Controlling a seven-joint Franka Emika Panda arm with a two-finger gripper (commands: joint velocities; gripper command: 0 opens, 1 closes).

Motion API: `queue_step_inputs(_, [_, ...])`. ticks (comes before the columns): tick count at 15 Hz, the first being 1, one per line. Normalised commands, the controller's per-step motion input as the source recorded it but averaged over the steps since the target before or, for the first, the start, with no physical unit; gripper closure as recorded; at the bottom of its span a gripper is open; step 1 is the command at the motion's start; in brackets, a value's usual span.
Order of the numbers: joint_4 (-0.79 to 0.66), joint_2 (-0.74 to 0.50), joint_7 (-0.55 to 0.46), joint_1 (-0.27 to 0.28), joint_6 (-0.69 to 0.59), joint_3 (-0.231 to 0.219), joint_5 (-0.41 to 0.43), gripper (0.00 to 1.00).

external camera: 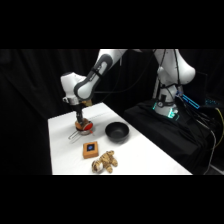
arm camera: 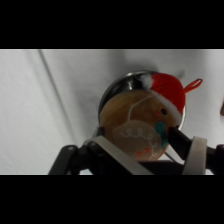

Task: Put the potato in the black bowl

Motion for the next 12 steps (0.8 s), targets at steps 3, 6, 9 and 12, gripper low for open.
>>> queue_step_inputs(3, [0.21,0.16,-0.1,-0.12,-0.02,0.093,0.129,0.26])
queue_step_inputs(6, [0.21,0.13,-0.12,-0.123,-0.03,0.095,0.139,0.39])
queue_step_inputs(9, [0.19,0.08,-0.1,-0.103,-0.07,0.079,0.132,0.64])
queue_step_inputs(12, [0.07,-0.07,-0.08,-0.049,-0.11,0.05,0.078,0.86])
